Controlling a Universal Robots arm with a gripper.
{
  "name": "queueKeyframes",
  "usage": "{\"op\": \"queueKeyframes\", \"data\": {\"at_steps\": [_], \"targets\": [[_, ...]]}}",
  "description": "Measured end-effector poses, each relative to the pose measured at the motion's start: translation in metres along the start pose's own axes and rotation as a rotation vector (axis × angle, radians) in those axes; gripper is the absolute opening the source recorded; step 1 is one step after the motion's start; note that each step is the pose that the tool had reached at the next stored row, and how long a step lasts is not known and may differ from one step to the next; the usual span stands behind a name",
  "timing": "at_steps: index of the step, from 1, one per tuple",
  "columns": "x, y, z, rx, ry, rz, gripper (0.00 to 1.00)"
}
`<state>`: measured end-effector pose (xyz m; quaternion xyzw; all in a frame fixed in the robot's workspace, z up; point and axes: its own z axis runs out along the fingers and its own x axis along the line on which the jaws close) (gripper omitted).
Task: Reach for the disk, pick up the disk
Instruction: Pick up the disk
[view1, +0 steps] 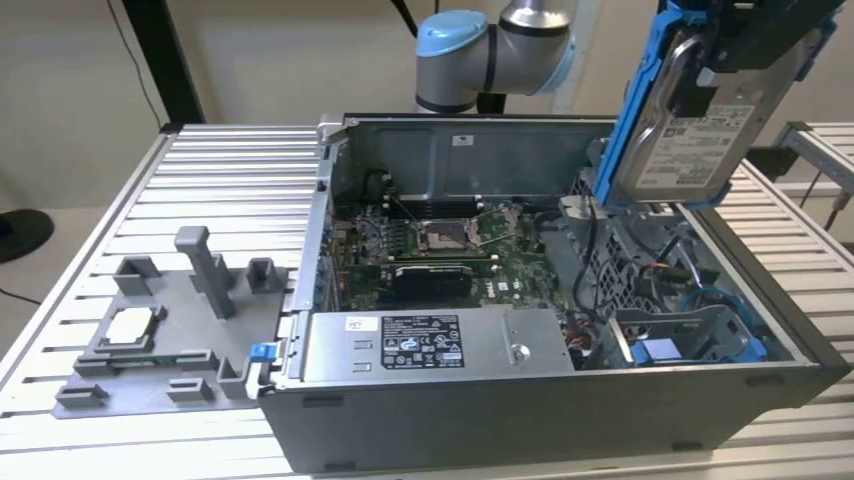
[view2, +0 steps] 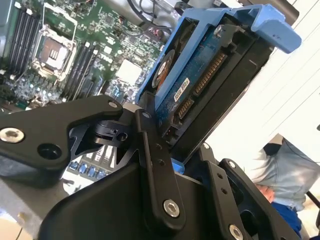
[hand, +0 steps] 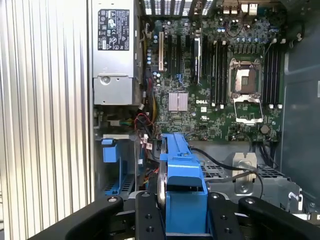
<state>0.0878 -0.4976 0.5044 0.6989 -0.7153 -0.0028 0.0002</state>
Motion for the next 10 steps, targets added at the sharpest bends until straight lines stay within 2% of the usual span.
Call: {"op": "queueKeyframes", "data": {"at_steps": [4,10], "targets": [[0.0052,0.0,0.0001,0.0,0.0,0.0,0.0],[0.0207,-0.0004,0.0003,-0.0001,0.0,0.0,0.0]]}}
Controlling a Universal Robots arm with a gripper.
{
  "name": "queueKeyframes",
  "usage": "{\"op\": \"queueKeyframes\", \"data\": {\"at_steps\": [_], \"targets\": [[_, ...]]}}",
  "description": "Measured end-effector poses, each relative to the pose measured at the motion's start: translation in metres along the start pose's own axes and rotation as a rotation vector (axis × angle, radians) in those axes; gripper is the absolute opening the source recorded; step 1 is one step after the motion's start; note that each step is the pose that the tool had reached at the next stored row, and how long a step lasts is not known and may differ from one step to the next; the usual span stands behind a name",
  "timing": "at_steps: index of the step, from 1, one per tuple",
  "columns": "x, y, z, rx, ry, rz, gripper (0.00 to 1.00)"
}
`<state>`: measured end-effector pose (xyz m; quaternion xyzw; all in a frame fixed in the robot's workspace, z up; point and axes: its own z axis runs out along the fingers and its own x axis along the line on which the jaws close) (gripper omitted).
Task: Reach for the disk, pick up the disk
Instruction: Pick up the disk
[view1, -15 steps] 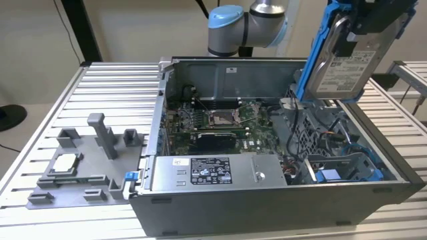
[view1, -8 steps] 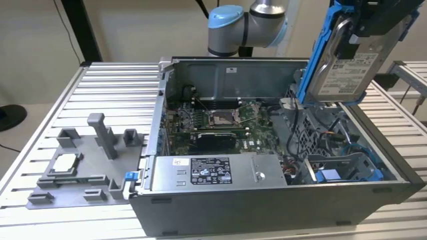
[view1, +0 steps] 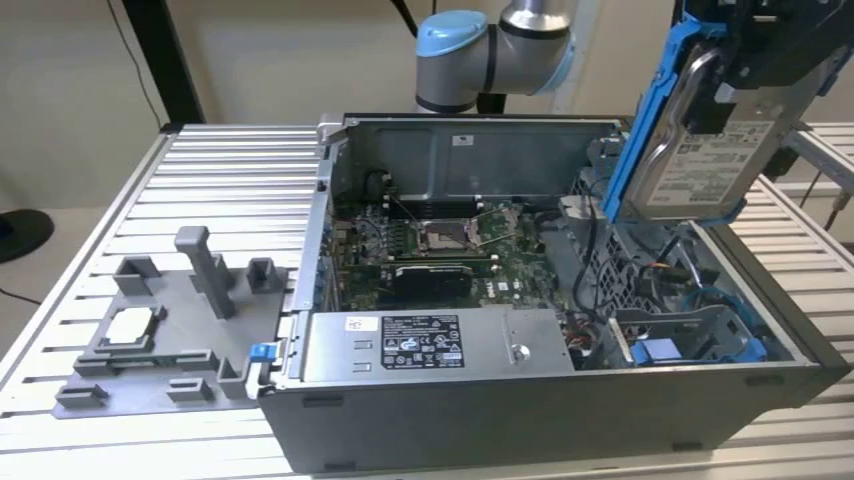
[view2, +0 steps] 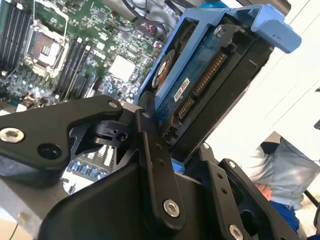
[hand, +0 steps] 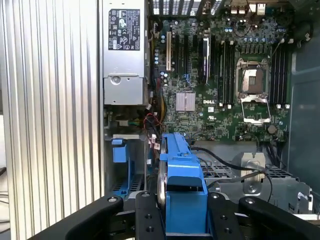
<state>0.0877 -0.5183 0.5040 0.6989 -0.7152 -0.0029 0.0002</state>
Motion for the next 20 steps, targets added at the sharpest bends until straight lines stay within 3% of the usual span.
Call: {"op": "queueKeyframes", "data": {"at_steps": [11,20], "targets": [[0.0296,-0.0006,0.0001,-0.0003,0.0,0.0,0.0],[0.0428,-0.0009,0.0002,-0.0004,0.0001,0.0,0.0]]}}
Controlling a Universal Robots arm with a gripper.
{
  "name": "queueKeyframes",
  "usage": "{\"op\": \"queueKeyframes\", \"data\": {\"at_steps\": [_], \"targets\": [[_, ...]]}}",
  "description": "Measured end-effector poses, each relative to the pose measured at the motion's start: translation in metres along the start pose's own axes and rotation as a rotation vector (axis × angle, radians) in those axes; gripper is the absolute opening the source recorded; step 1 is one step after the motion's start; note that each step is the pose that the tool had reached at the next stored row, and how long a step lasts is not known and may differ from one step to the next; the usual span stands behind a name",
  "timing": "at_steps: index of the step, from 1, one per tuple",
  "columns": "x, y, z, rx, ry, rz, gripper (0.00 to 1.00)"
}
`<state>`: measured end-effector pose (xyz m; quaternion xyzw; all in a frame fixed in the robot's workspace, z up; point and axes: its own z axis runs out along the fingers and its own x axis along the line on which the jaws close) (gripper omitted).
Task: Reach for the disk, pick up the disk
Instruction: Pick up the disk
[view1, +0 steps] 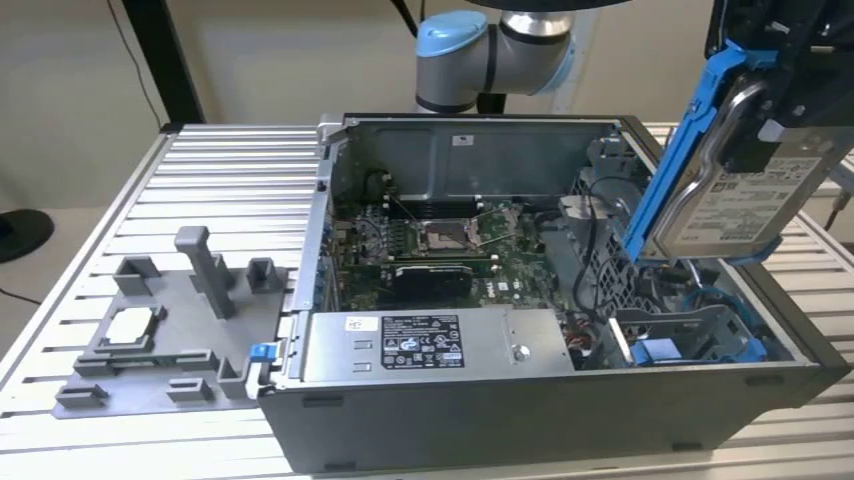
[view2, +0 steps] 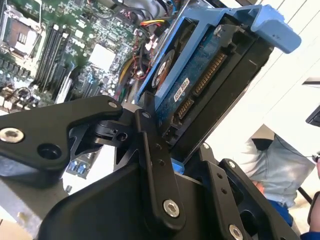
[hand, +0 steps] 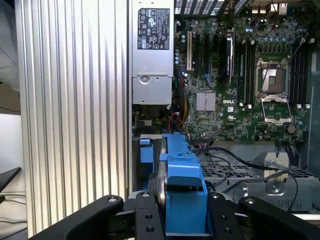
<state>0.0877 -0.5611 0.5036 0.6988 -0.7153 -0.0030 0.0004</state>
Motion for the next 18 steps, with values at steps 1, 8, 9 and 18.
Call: {"op": "queueKeyframes", "data": {"at_steps": [1,8,9,18], "targets": [[0.0006,0.0,0.0,0.0,0.0,0.0,0.0],[0.0054,-0.0003,0.0,0.0,0.0,0.0,0.0],[0.0059,-0.0004,0.0,0.0,0.0,0.0,0.0],[0.01,-0.0006,0.0,0.0,0.0,0.0,0.0]]}}
